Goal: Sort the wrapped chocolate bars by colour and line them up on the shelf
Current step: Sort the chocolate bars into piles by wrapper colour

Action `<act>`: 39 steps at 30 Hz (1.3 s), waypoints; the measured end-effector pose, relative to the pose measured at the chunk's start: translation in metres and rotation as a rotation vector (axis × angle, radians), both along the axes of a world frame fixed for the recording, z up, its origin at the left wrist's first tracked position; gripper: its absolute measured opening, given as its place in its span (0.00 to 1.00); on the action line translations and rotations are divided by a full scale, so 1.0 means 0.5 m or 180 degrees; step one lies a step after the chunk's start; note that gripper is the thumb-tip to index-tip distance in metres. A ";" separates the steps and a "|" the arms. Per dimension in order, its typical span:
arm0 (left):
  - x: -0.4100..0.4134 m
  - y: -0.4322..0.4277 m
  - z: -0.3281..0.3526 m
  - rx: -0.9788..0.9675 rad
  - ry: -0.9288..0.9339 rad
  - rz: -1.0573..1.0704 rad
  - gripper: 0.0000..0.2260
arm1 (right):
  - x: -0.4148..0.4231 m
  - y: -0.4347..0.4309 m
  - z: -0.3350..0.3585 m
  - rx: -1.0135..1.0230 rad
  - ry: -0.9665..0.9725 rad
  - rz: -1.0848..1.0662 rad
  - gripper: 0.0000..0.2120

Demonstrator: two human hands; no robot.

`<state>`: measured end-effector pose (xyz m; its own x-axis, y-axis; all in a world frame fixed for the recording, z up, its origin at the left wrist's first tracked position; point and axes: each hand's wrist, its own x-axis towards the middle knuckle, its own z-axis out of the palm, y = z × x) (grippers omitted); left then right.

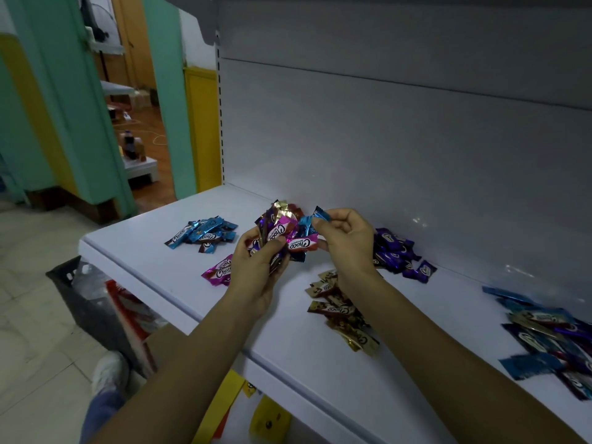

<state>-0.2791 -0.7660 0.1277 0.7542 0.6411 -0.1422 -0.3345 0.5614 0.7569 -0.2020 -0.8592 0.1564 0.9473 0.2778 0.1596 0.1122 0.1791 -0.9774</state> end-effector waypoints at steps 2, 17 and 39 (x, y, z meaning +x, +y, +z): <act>-0.001 0.003 -0.003 -0.0051 0.0048 0.0016 0.12 | -0.002 0.005 -0.001 0.0045 -0.0003 0.0019 0.06; -0.009 0.004 0.000 -0.0511 0.0098 -0.0093 0.07 | -0.011 0.036 -0.013 0.0131 -0.0020 0.0044 0.08; -0.044 0.071 0.023 -0.0147 0.0242 0.0187 0.07 | 0.014 0.080 0.000 0.0180 0.0295 0.0070 0.06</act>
<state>-0.3013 -0.7305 0.1390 0.7014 0.6754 -0.2279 -0.3105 0.5773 0.7552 -0.1951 -0.8194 0.1562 0.9525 0.2916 0.0876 0.0172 0.2357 -0.9717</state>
